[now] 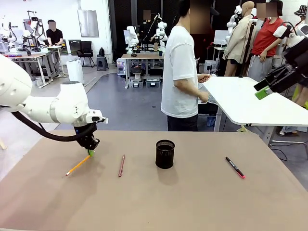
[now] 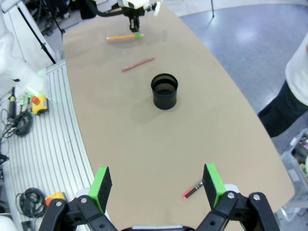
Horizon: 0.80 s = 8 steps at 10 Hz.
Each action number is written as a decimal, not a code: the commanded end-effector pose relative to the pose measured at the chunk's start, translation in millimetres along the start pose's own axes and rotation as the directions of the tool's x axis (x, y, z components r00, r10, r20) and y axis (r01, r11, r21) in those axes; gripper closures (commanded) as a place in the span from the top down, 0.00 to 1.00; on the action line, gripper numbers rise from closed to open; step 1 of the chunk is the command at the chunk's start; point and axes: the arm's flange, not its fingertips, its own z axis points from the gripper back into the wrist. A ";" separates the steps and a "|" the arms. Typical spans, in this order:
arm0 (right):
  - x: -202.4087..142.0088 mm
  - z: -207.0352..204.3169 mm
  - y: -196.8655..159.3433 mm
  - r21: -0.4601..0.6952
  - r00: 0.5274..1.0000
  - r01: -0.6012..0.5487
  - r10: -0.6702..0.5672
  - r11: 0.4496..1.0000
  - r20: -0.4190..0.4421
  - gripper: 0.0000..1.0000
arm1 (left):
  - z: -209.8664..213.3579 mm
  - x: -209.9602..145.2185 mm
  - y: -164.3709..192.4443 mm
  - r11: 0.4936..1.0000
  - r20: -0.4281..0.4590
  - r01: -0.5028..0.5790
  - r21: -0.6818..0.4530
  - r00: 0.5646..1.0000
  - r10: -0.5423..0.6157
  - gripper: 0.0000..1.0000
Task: Place the pens into the pen holder.
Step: Pick up a writing instrument from the table and place it into the Pen holder.
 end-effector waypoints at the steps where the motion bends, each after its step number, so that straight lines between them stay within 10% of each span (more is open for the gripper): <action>1: 0.9 1.0 0.6 0.001 1.000 -0.003 0.003 1.000 0.005 1.00 | 33.5 -26.7 9.3 0.971 0.132 0.090 -0.221 0.989 -0.061 0.00; 5: 0.9 1.0 0.6 0.001 1.000 -0.003 0.003 1.000 0.005 1.00 | 92.8 -61.4 18.8 0.831 0.530 0.467 -0.302 0.807 -0.261 0.00; 8: 0.9 1.0 0.6 0.001 1.000 -0.003 0.003 1.000 0.005 1.00 | 116.5 -72.2 14.5 0.696 0.817 0.709 -0.112 0.464 -0.342 0.00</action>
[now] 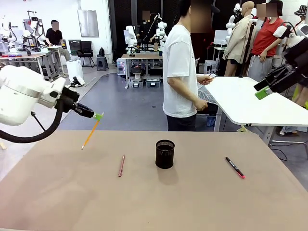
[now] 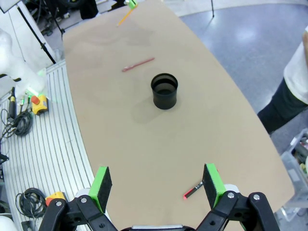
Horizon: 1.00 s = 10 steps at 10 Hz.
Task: Place the pens into the pen holder.
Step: Pick up a writing instrument from the table and place it into the Pen holder.
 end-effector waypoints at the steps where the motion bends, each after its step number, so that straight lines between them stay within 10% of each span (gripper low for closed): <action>1: 1.1 1.1 0.6 0.001 1.000 -0.003 0.003 1.000 0.005 1.00 | 6.1 -17.0 -15.7 0.988 0.192 0.152 -0.034 0.971 -0.143 0.00; 10: 1.1 1.1 0.6 0.001 1.000 -0.003 0.003 1.000 0.005 1.00 | -33.4 46.0 10.4 0.954 0.394 0.291 -0.074 0.887 -0.241 0.00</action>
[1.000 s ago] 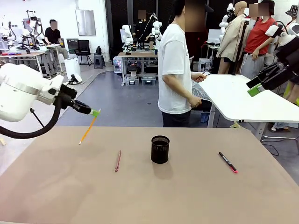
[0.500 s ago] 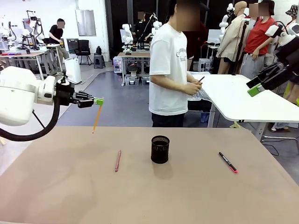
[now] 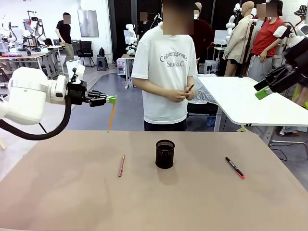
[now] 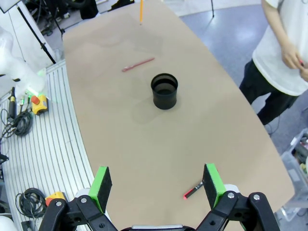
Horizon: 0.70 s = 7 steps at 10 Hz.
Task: Place the pens into the pen holder.
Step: Pick up a writing instrument from the table and place it into the Pen holder.
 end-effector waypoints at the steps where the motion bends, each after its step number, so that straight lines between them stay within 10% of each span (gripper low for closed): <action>1: 1.1 1.0 0.6 0.001 1.000 -0.003 0.003 1.000 0.005 1.00 | -4.6 1.0 12.2 0.999 0.034 -0.017 -0.032 0.999 0.018 0.00; 7: 1.1 1.0 0.6 0.001 1.000 -0.003 0.003 1.000 0.005 1.00 | 8.8 -4.3 -4.0 1.000 -0.009 0.005 -0.023 1.000 -0.005 0.00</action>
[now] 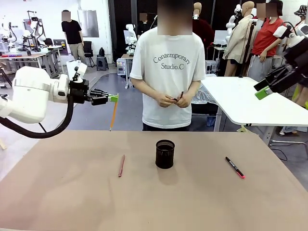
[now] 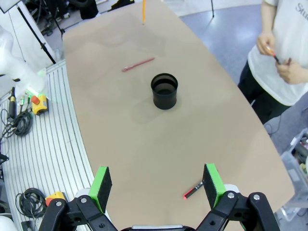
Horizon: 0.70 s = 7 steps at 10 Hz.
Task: Place the pens into the pen holder.
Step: Pick up a writing instrument from the table and place it into the Pen holder.
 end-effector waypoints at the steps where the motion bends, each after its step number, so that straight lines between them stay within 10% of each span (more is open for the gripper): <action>1: 1.0 1.0 0.6 0.001 1.000 -0.003 0.003 1.000 0.005 1.00 | 22.4 -0.4 -21.4 1.000 -0.017 0.015 0.011 1.000 -0.015 0.00; 7: 1.0 1.0 0.6 0.001 1.000 -0.003 0.003 1.000 0.005 1.00 | 76.1 14.7 -70.6 0.991 -0.027 0.003 0.137 1.000 0.000 0.00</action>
